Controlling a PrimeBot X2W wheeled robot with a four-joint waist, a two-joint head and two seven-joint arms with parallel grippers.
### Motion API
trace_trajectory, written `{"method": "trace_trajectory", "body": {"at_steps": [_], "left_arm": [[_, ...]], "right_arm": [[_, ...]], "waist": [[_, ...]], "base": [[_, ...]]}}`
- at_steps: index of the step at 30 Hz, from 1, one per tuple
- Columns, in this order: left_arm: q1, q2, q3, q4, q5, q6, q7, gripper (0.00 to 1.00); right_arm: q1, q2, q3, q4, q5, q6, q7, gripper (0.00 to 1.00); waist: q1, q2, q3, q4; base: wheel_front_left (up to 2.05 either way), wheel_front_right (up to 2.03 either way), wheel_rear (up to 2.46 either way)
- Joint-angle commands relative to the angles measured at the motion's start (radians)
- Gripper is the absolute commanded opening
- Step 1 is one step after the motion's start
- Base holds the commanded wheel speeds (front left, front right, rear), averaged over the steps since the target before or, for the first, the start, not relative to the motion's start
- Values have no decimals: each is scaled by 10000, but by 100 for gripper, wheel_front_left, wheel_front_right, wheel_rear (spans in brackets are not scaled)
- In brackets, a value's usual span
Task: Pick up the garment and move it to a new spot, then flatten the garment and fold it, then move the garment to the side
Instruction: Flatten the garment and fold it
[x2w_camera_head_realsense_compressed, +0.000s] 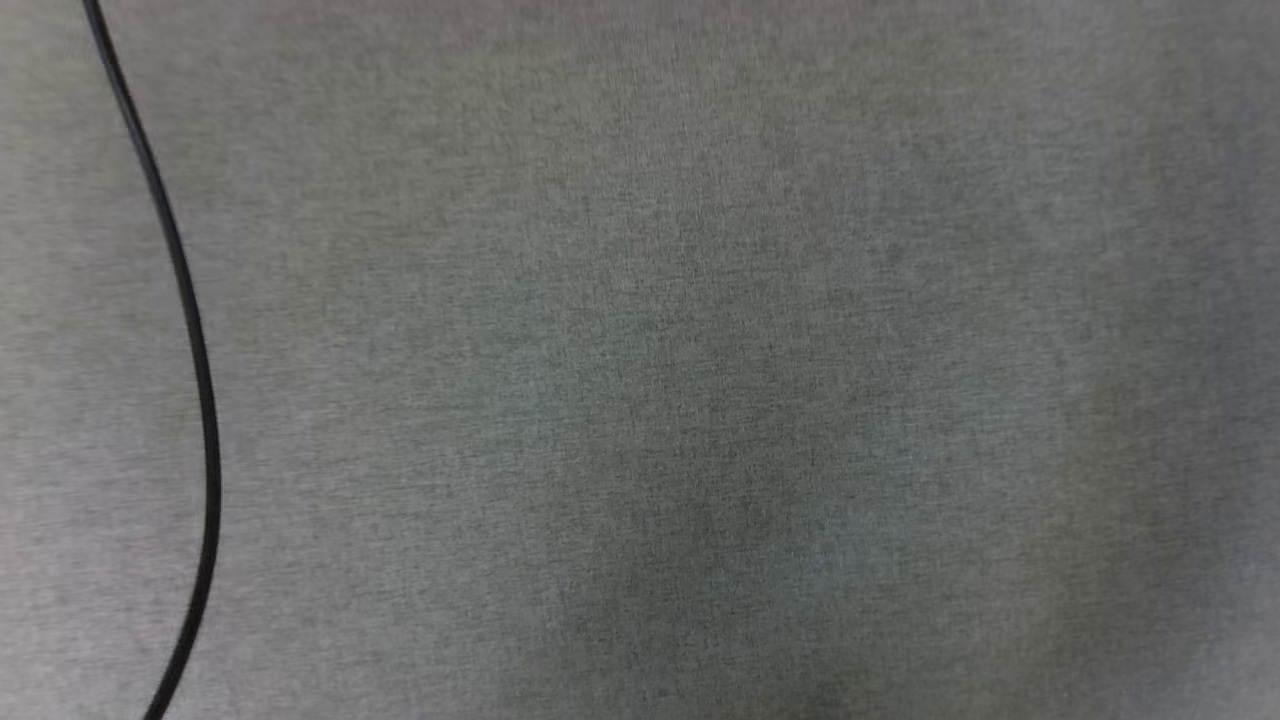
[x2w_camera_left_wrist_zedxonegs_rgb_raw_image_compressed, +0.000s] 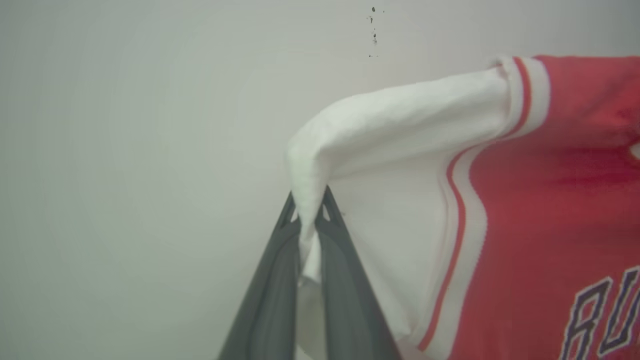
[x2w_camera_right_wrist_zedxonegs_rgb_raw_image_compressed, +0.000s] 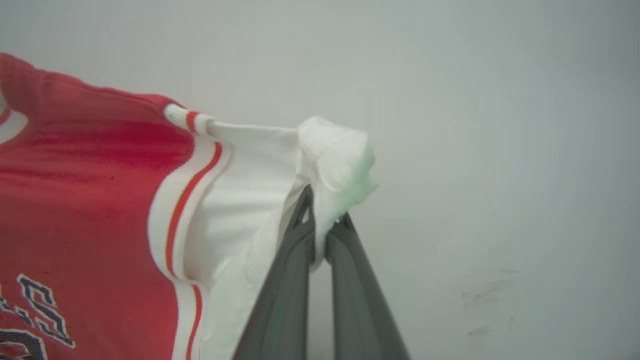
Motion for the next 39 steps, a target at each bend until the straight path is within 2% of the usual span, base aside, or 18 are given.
{"method": "trace_trajectory", "body": {"at_steps": [1, 9, 17, 23, 28, 34, 39], "left_arm": [[-178, 131, 12, 167, 25, -26, -87, 0], [-575, 4, -240, 1638, -352, -427, -600, 0], [815, -203, -795, 2484, -1528, -546, -901, 0], [3611, -4, -1506, 1850, -3022, -542, -1261, 0], [6341, 89, -1837, 1226, -3785, -541, -1489, 0], [9052, 187, -1579, 424, -3938, -508, -1588, 0], [11091, -19, -1115, -490, -3762, -310, -1596, 0]], "right_arm": [[-156, 11, 10, 155, 5, -24, -73, 0], [-499, 126, 752, 1145, 399, -23, -864, 0], [989, -116, 1722, 1688, 1315, -21, -1535, 0], [3701, -410, 2363, 1402, 1813, -23, -1986, 0], [6336, -369, 2296, 947, 2117, -23, -2073, 0], [9097, -181, 2035, 255, 2450, -23, -2113, 0], [10959, -72, 1748, -407, 2565, -24, -1968, 0]], "waist": [[-2, 0, 531, -134], [-2, 0, 1313, -152], [-2, 0, 1135, 67], [-2, 0, 151, 269], [-2, 0, -894, 480], [-2, 0, -2072, 587], [-2, 0, -3015, 742]], "base": [[0, 0, 0], [0, 0, 0], [0, 0, 0], [0, 0, 0], [0, 0, 0], [0, 0, 0], [0, 0, 0]]}}
